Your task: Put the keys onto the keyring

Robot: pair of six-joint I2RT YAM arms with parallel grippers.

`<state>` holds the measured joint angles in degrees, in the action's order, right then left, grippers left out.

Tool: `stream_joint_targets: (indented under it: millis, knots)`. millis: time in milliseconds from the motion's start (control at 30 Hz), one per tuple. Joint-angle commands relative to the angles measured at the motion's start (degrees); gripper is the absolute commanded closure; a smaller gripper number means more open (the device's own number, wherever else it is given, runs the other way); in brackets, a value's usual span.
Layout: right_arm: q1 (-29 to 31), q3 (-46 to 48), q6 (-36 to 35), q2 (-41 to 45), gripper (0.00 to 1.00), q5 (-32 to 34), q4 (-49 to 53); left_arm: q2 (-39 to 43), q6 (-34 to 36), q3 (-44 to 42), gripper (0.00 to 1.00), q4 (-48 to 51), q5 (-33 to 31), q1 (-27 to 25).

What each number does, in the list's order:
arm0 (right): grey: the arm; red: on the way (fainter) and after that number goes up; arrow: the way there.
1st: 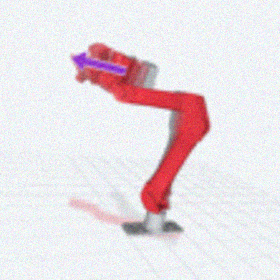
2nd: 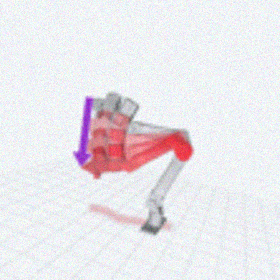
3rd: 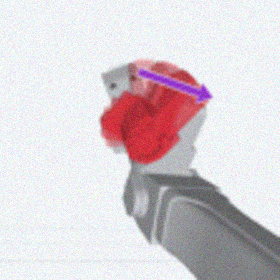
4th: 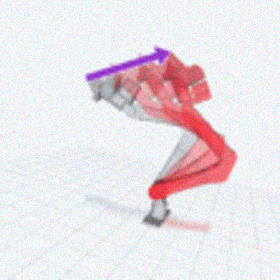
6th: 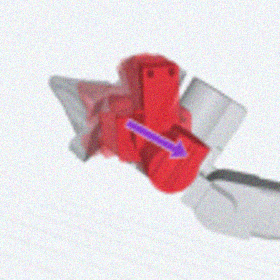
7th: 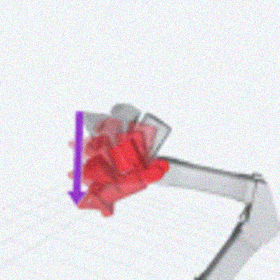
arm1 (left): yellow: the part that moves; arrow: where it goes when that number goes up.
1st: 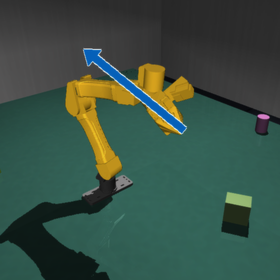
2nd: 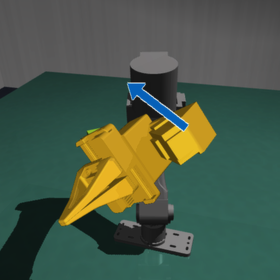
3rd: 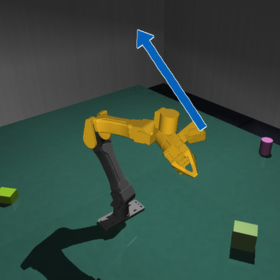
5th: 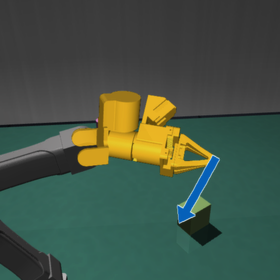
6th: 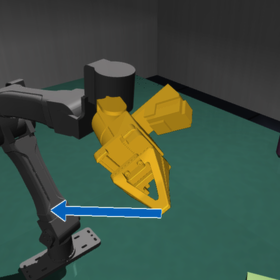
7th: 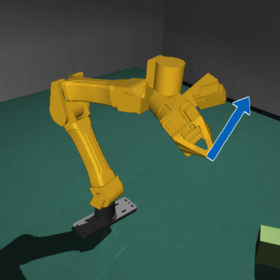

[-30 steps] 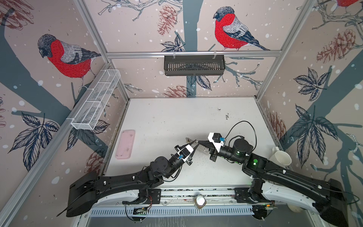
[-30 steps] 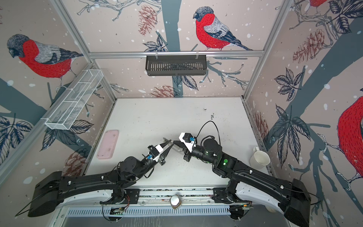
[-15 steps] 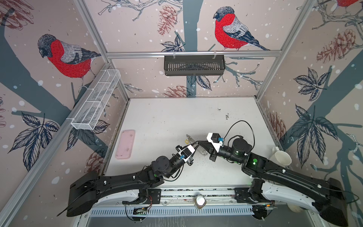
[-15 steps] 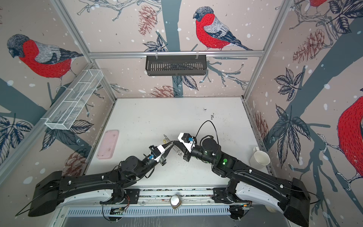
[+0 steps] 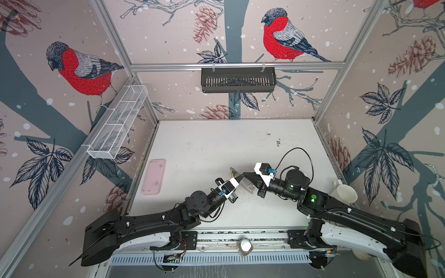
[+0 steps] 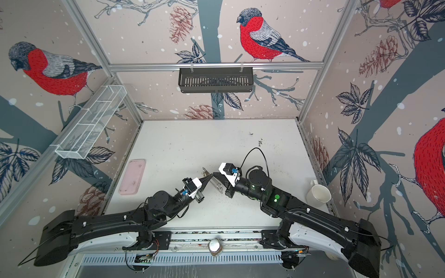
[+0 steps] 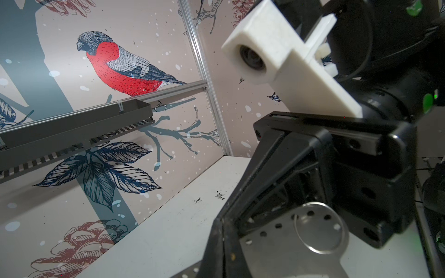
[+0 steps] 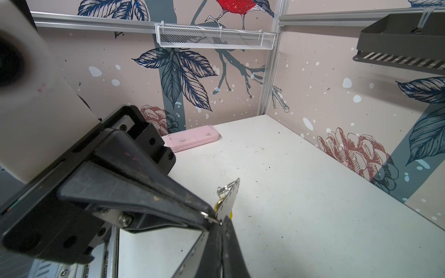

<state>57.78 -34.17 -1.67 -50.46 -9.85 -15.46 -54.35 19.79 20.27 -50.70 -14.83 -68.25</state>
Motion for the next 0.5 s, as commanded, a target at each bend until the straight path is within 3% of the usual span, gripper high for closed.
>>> stream_joint_targets:
  millis: [0, 167, 467]
  knots:
    - [0.4, -0.5, -0.1, 0.5, 1.0, -3.9, -3.0, 0.3, -0.6, 0.1, 0.89, 0.9, 0.0, 0.3]
    - [0.4, -0.4, 0.0, 0.9, 1.0, -4.0, -3.1, 1.6, -1.1, -0.8, 0.84, 0.6, -0.9, 0.6]
    - [0.6, -0.4, -0.1, 1.0, 1.0, -4.4, -3.1, 2.1, -1.6, -0.7, 0.85, 1.6, -0.7, 1.0]
